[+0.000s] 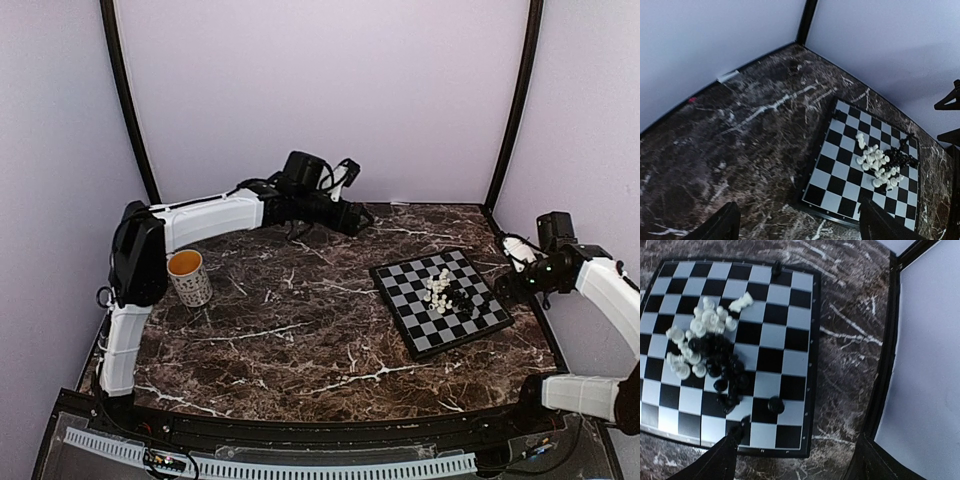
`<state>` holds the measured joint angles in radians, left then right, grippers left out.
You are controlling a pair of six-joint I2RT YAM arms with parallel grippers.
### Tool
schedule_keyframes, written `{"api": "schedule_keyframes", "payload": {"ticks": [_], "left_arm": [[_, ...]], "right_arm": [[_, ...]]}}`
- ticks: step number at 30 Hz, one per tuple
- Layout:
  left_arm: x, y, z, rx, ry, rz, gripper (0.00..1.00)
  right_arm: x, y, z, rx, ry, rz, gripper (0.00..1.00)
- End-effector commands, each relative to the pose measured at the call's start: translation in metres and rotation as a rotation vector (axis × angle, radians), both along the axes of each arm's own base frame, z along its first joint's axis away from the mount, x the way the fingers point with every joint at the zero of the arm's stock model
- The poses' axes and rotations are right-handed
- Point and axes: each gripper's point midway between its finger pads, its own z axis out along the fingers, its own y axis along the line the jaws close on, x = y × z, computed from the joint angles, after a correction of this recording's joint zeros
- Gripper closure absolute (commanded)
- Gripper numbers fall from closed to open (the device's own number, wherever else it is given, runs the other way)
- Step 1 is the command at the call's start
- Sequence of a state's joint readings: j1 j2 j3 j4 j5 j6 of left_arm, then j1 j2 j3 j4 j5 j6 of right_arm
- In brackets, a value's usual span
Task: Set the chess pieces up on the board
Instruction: Move the chessboard to the center of the board.
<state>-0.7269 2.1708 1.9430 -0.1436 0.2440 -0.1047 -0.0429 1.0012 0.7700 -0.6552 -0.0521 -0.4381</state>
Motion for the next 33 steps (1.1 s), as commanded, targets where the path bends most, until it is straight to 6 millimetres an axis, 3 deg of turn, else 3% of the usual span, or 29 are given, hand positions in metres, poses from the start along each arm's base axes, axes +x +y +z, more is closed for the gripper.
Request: {"api": "schedule_keyframes", "payload": {"ticks": [1,10,11,14,19,23,28,33], "left_arm": [[-0.028,-0.043,-0.022,-0.039,0.147,-0.102,0.15],[-0.043,-0.093,-0.088,-0.102,0.372,-0.155,0.15],[-0.041,-0.098,-0.083,-0.118,0.372,-0.162,0.15],[-0.038,-0.107,-0.099,-0.133,0.4,-0.177,0.15],[-0.03,-0.116,-0.102,-0.171,0.382,-0.186,0.14],[-0.026,-0.119,-0.112,-0.192,0.397,-0.188,0.13],[-0.026,-0.119,-0.122,-0.202,0.441,-0.194,0.13],[-0.021,-0.114,-0.125,-0.186,0.437,-0.178,0.13]], "right_arm": [[-0.03,-0.008,-0.025,-0.078,0.124,0.069,0.18],[-0.043,-0.041,-0.042,-0.121,0.243,0.063,0.21],[-0.046,-0.044,-0.044,-0.125,0.263,0.075,0.21],[-0.059,-0.054,-0.054,-0.149,0.338,0.134,0.21],[-0.078,-0.06,-0.069,-0.207,0.439,0.246,0.2],[-0.076,-0.067,-0.078,-0.261,0.437,0.263,0.21],[-0.06,-0.072,-0.082,-0.273,0.393,0.244,0.23],[-0.049,-0.067,-0.083,-0.228,0.364,0.242,0.24]]}}
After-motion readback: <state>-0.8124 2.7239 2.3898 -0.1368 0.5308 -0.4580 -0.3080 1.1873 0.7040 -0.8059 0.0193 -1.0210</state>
